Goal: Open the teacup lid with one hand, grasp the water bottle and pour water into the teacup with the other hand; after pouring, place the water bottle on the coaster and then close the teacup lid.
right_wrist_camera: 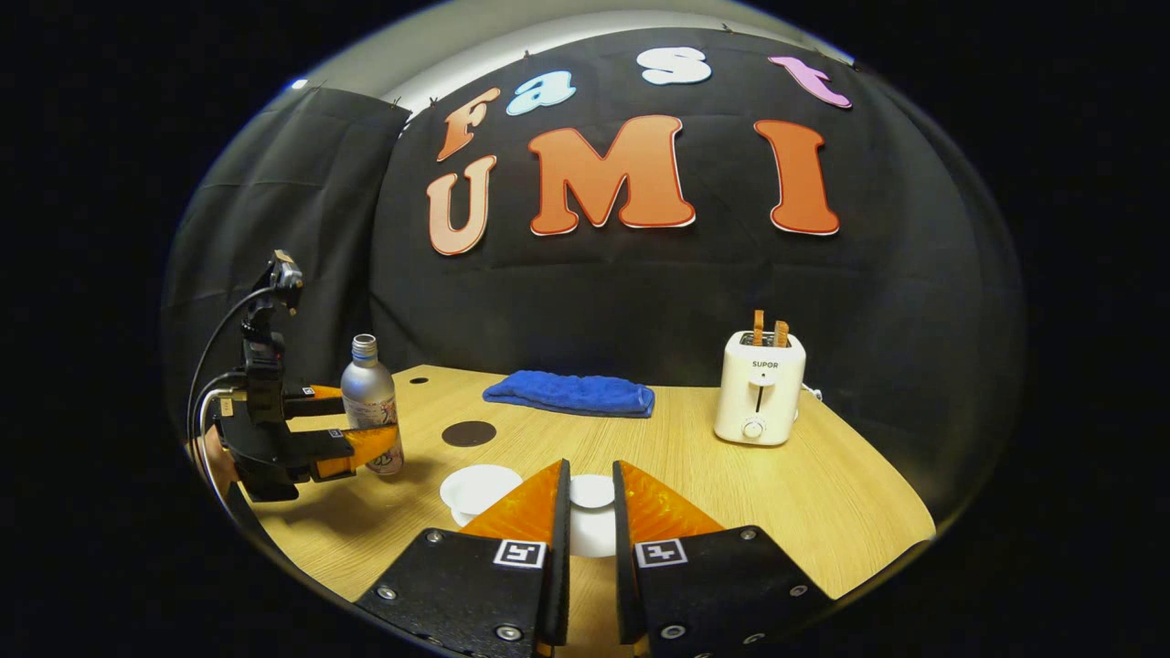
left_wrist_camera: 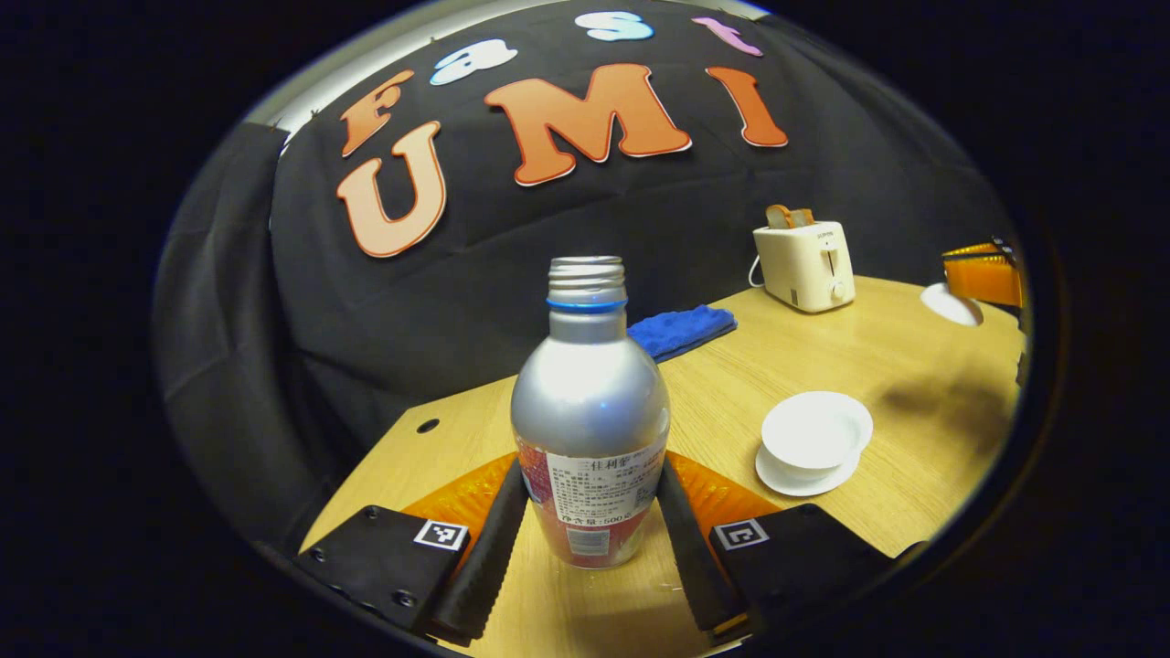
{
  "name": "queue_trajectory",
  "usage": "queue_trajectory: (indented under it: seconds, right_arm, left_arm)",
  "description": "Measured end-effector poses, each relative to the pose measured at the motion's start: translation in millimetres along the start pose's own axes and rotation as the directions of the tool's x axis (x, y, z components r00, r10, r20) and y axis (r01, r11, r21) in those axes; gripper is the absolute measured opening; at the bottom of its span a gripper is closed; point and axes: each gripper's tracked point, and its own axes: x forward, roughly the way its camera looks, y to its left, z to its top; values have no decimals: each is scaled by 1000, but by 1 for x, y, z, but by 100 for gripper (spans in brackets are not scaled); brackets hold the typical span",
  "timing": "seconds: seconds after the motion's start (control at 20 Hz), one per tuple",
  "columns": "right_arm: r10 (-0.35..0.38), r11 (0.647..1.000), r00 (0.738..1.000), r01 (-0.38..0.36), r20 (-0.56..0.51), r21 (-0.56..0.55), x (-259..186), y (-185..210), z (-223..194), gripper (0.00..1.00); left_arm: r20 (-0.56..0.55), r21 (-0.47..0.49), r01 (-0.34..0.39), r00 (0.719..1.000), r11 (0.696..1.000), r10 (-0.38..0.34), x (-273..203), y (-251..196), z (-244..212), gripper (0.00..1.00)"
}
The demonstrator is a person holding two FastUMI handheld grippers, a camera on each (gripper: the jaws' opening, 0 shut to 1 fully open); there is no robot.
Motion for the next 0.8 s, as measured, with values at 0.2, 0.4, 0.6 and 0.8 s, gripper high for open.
queue_trajectory:
  seconds: [0.2,0.4,0.6,0.8]
  right_arm:
    - [-20,1000,1000,20,-9,3,-4,-11,-7,22]
    - [-24,1000,1000,24,-12,11,-9,-18,-9,21]
    - [-32,999,999,32,-14,29,-12,-27,-11,21]
    - [-42,998,999,43,-22,37,-14,-35,-16,22]
  left_arm:
    - [2,179,-23,1000,984,23,6,3,6,79]
    - [3,337,-32,999,941,33,7,-4,9,83]
    - [1,454,-35,999,890,39,10,-5,9,81]
    - [9,593,-42,999,804,46,11,-6,10,83]
